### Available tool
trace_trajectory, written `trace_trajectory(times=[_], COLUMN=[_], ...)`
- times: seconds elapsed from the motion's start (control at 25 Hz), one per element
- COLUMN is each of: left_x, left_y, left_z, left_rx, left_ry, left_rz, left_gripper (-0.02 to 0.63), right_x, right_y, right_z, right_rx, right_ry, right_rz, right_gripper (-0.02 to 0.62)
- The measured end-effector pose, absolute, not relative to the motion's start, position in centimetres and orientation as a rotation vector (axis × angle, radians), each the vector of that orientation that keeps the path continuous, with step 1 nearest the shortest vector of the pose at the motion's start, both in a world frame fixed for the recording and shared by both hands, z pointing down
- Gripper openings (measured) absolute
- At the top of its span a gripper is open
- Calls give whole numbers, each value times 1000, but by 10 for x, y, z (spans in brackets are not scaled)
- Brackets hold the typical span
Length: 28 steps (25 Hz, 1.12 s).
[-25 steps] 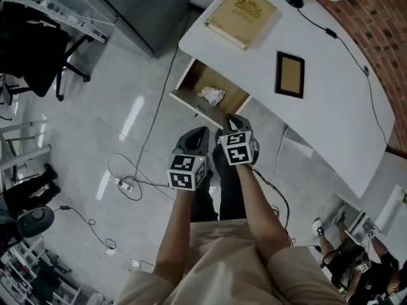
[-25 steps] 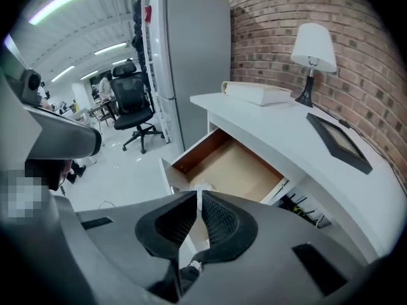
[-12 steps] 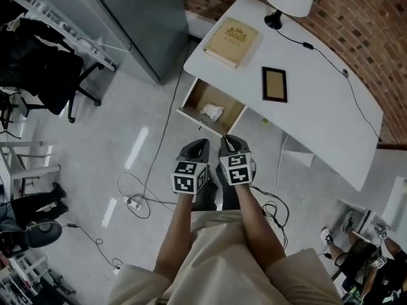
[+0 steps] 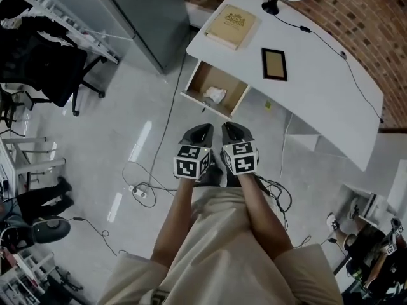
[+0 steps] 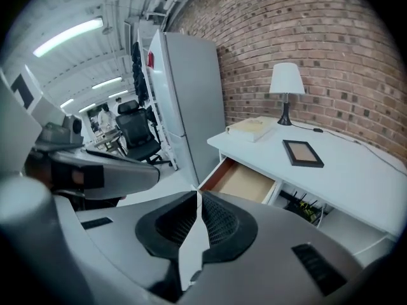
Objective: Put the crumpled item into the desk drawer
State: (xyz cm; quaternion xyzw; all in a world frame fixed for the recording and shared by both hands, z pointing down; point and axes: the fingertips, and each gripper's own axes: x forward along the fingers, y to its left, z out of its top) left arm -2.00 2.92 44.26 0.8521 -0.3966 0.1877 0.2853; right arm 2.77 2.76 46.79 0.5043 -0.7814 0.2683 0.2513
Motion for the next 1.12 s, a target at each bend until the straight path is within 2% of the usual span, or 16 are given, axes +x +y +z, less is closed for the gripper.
trace_trajectory(times=[0.2, 0.52, 1.12], left_x=[-26, -26, -15], left_y=[29, 46, 45], left_z=[430, 446, 445], left_rx=[2335, 2359, 2369], left_ry=[-1049, -1013, -1034], left_rz=[535, 617, 653], left_gripper=[15, 15, 15], right_x=[24, 59, 49], right_y=[36, 62, 61], right_z=[451, 464, 458], right_rx=[1257, 1162, 1046], right_ry=[-2200, -2181, -2242], right_rz=[755, 831, 809], right_gripper=[46, 44, 28])
